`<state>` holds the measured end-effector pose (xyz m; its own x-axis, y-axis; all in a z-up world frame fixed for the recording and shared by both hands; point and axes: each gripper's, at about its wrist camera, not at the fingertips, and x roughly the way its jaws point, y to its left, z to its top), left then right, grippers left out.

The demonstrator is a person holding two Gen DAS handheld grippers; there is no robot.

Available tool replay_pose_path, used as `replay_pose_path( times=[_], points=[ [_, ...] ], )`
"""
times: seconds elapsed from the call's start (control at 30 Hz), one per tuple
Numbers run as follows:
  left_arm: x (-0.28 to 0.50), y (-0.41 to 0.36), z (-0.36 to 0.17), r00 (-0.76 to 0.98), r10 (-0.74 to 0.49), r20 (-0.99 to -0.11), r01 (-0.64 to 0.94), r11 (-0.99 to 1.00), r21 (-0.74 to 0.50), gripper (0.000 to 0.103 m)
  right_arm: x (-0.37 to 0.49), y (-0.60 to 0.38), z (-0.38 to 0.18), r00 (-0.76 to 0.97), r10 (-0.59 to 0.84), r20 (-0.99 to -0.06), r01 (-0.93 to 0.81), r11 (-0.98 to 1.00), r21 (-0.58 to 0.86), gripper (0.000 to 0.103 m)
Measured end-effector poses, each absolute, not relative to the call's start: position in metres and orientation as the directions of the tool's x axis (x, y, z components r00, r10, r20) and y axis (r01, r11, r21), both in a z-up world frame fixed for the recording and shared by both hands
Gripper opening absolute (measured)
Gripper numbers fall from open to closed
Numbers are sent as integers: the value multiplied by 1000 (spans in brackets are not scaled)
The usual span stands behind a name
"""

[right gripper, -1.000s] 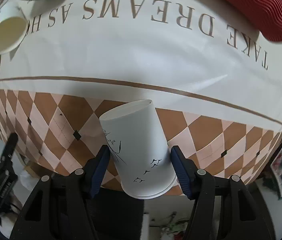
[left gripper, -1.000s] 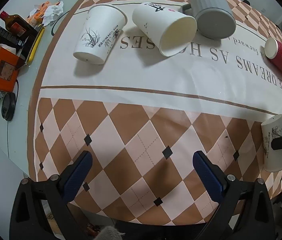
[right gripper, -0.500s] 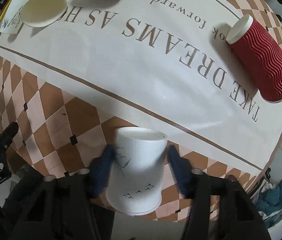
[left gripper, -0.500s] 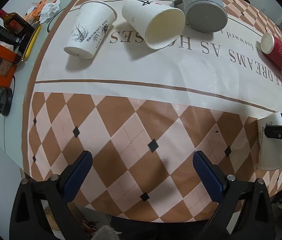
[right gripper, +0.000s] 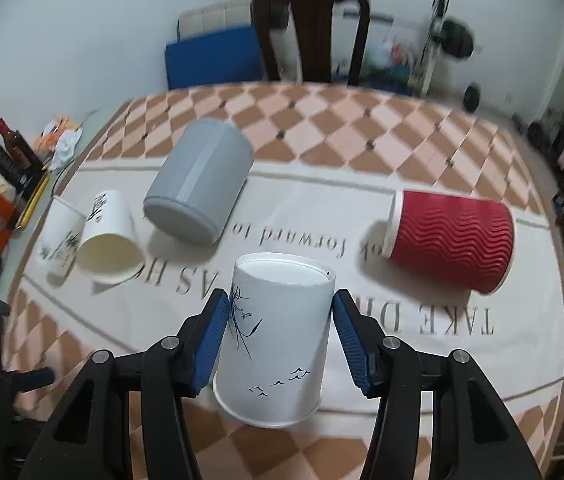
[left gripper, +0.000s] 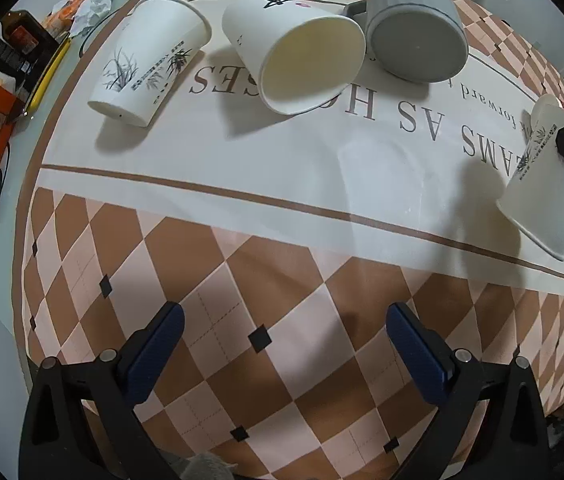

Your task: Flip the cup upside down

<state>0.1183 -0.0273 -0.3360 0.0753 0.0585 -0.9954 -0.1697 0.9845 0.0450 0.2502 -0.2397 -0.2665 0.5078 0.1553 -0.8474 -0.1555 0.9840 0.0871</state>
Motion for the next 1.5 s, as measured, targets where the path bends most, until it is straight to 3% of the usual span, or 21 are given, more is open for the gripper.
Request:
replay_pose_path(
  times=[0.23, 0.47, 0.7, 0.77, 0.93, 1.5],
  points=[
    [119, -32, -339, 90, 81, -993, -117, 991, 71, 103, 210, -228, -274, 621, 113, -775, -171, 985, 6, 56],
    [95, -46, -333, 124, 104, -987, -68, 993, 96, 103, 183, -233, -274, 580, 93, -810, -116, 993, 30, 58],
    [79, -50, -299, 169, 97, -981, -37, 995, 92, 103, 153, -245, -254, 564, 44, -824, -40, 999, 26, 85],
    [72, -55, -283, 197, 87, -976, -21, 996, 85, 103, 140, -251, -240, 565, 28, -824, -11, 1000, 26, 86],
    [61, -67, -243, 262, 71, -963, 4, 997, 74, 103, 111, -266, -208, 543, -35, -839, 68, 998, 3, 100],
    [-18, -75, -55, 523, 8, -852, 62, 997, 48, 103, -19, -287, -22, 583, -163, -796, 201, 978, -53, 101]
  ],
)
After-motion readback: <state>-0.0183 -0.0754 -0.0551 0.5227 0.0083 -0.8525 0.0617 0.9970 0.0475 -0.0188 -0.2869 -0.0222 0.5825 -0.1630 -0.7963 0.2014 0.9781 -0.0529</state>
